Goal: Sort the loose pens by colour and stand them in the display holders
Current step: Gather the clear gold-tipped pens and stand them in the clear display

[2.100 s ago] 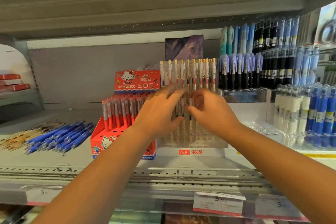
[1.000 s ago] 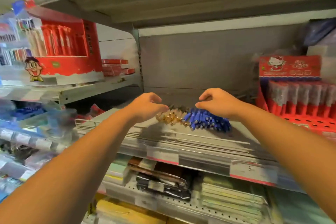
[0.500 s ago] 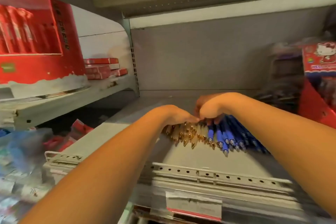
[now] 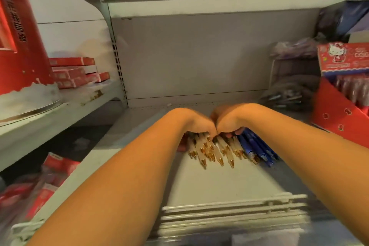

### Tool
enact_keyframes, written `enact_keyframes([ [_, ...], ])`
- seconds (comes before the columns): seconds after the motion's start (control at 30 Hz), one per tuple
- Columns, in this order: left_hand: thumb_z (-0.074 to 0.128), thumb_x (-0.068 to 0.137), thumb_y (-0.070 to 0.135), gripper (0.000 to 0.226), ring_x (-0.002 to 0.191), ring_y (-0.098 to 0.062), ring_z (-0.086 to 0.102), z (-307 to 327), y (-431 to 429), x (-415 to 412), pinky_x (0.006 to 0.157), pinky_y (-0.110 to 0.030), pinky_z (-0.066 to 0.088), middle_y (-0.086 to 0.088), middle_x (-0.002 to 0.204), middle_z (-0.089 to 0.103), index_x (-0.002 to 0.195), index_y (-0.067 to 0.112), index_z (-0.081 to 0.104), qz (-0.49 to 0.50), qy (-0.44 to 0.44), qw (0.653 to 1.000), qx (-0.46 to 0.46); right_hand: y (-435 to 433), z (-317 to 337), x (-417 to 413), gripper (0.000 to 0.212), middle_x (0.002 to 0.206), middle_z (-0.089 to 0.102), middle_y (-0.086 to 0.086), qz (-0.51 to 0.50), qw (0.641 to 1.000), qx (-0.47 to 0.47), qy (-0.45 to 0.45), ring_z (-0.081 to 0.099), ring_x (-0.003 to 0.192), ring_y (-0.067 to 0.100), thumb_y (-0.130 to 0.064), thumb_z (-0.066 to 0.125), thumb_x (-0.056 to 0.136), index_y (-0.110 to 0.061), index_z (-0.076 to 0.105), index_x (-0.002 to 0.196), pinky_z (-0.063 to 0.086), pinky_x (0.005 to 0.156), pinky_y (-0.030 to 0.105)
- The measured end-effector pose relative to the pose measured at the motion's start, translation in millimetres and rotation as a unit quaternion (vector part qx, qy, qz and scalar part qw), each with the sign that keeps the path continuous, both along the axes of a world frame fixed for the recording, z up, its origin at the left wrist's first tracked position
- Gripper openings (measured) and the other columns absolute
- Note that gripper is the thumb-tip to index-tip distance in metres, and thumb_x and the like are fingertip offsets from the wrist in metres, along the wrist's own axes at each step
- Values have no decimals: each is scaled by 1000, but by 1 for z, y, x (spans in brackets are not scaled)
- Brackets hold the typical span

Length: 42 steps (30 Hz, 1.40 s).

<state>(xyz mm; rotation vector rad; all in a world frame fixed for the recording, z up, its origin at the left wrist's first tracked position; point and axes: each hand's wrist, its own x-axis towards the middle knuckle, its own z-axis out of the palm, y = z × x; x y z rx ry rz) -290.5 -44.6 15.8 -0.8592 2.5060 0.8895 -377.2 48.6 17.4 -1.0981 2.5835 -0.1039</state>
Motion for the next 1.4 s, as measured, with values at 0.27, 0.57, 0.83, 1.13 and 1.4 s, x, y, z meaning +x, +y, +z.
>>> enact_keyframes([
  [0.27,57,94,31,27,69,-24,57,3,1,3,73,-33,51,-9,68,63,81,7,60,-38,1,999,7,2,-5,-1,13,71,60,1,3,1000,-16,0,52,58,15,-26,64,89,-19,63,100,44,46,22],
  [0.57,53,90,24,21,77,-27,57,3,12,4,78,-32,53,-10,74,58,76,8,55,-27,-7,1000,-7,9,-6,-9,9,74,63,2,51,998,-21,8,54,58,16,-25,58,92,-21,64,97,46,49,24],
  [0.83,49,91,22,18,84,-31,58,8,28,3,78,-34,56,-13,85,57,80,7,53,-11,-17,998,-57,19,-3,-26,23,51,59,-8,37,991,-129,-28,45,37,9,-31,64,84,-15,66,100,39,39,18],
  [1.13,53,93,20,23,67,-23,54,9,30,3,60,-26,49,-8,71,54,73,9,54,0,-30,996,-88,19,-2,-22,23,63,61,1,63,985,-161,-28,49,48,14,-29,62,87,-12,66,102,40,41,21],
  [1.4,56,97,30,34,48,-15,54,9,32,-1,43,-16,46,-1,37,56,70,9,55,10,-44,993,-112,19,0,-21,17,75,67,7,62,985,-160,-26,58,61,19,-27,59,91,-14,65,100,48,49,25],
])
